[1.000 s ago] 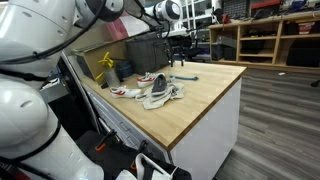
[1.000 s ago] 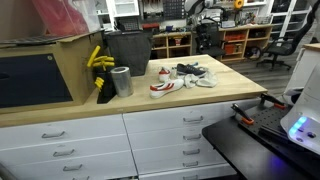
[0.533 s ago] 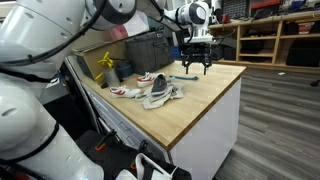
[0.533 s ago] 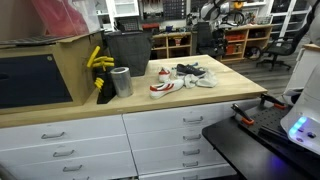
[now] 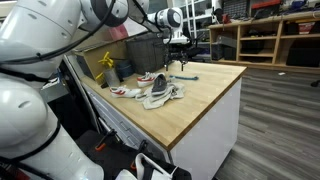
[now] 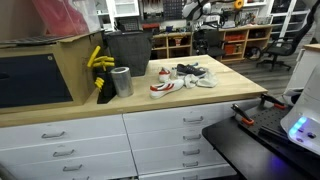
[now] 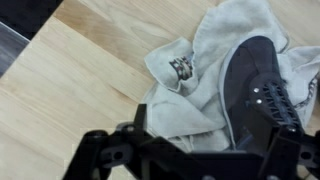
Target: Move the grey shoe to the left
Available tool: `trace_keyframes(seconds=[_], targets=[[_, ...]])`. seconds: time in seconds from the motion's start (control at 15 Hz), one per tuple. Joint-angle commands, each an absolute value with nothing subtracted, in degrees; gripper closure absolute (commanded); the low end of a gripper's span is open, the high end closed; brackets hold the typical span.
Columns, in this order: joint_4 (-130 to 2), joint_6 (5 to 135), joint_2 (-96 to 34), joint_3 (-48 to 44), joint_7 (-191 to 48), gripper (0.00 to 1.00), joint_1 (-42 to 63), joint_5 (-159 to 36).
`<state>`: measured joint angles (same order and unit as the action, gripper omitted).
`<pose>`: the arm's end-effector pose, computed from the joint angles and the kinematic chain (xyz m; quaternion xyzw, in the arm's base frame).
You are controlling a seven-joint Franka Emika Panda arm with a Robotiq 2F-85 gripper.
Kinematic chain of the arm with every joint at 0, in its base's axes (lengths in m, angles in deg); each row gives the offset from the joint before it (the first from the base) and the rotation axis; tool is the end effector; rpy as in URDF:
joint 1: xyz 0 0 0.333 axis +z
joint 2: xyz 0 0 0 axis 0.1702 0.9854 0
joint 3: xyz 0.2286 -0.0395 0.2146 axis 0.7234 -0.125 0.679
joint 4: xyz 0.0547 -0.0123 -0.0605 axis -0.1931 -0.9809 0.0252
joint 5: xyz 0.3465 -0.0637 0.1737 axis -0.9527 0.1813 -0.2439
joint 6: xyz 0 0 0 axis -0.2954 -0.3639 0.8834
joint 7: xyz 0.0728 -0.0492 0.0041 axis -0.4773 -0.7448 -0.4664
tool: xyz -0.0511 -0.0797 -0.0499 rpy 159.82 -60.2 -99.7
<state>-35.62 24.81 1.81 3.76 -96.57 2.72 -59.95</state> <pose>0.7101 -0.0798 0.2683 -0.9681 -0.1357 0.2093 0.0246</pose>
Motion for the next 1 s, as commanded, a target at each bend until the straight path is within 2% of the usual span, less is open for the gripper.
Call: trace_keyframes(seconds=[0.0, 0.47, 0.93], targets=[[-35.0, 26.5, 2.1, 4.3, -94.8, 0.0, 6.2, -59.6], [-32.9, 27.2, 4.8, 5.7, -91.9, 0.0, 11.2, -60.5], [-34.5, 27.0, 4.8, 6.7, -93.6, 0.0, 11.8, -60.2]])
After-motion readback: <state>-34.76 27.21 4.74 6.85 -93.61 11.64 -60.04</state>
